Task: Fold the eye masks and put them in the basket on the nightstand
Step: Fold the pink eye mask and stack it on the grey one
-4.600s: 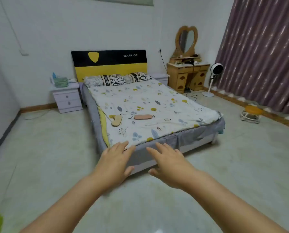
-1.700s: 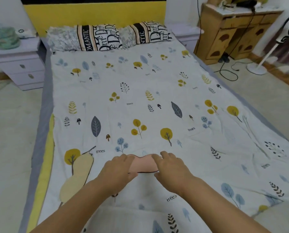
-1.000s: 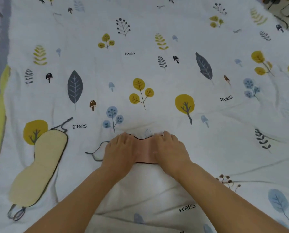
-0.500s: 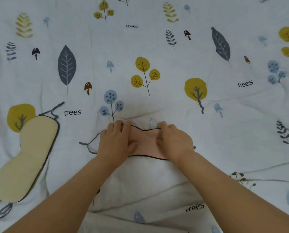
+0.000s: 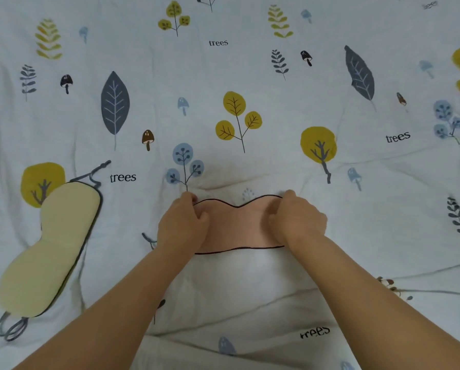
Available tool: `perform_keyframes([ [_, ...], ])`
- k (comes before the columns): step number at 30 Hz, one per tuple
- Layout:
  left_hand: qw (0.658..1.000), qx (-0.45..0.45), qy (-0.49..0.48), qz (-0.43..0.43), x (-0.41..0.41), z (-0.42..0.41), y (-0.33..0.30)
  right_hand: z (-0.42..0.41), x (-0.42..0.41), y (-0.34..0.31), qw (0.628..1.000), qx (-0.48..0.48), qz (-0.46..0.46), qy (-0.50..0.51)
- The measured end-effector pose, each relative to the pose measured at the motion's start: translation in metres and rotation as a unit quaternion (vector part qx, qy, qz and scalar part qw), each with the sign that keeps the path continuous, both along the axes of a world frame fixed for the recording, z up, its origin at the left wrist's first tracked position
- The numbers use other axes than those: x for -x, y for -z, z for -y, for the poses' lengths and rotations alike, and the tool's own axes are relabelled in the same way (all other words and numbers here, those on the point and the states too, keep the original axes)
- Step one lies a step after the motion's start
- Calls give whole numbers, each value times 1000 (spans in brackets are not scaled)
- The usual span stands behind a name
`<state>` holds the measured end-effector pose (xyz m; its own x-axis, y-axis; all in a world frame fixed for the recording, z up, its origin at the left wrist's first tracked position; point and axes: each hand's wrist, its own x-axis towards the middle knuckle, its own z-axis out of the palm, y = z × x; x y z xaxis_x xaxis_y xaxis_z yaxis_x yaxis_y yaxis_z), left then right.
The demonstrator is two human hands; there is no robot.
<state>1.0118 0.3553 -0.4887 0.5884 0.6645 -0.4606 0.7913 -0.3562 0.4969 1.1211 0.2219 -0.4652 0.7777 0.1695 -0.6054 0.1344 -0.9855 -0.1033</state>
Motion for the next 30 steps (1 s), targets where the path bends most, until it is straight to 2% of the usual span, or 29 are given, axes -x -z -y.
perform_keyframes([
  [2, 1000, 19, -5, 13, 0, -3, -1, -3, 5, -10, 996, -84, -12, 32],
  [5, 995, 77, -51, 47, 2, -8, -4, -14, 22, -27, 962, -258, -26, 87],
  [9, 980, 124, -129, 89, 4, -10, -9, -32, 53, -33, 931, -355, -63, 50],
  [11, 969, 165, -157, 98, 5, -8, -14, -39, 65, -29, 923, -374, -80, 39],
  [14, 941, 253, -197, 110, 7, -8, -17, -44, 78, -23, 893, -410, -177, 59],
  [16, 933, 278, -199, 108, 11, -10, -16, -45, 81, -19, 874, -425, -219, 86],
  [17, 936, 280, -186, 105, 14, -11, -15, -43, 80, -18, 872, -429, -213, 103],
  [19, 950, 267, -135, 94, 17, -11, -11, -39, 75, -16, 894, -411, -130, 127],
  [21, 965, 231, -93, 86, 17, -8, -9, -35, 68, -10, 937, -330, -25, 115],
  [23, 967, 218, -86, 101, 16, -6, -8, -34, 63, -4, 961, -256, -13, 103],
  [26, 950, 268, -85, 131, 17, -6, -9, -36, 60, 5, 955, -254, -89, 123],
  [28, 946, 277, -85, 144, 17, -7, -9, -36, 58, 6, 941, -295, -65, 152],
  [30, 957, 229, -93, 154, 16, -7, -10, -36, 53, 6, 926, -333, -13, 177],
])
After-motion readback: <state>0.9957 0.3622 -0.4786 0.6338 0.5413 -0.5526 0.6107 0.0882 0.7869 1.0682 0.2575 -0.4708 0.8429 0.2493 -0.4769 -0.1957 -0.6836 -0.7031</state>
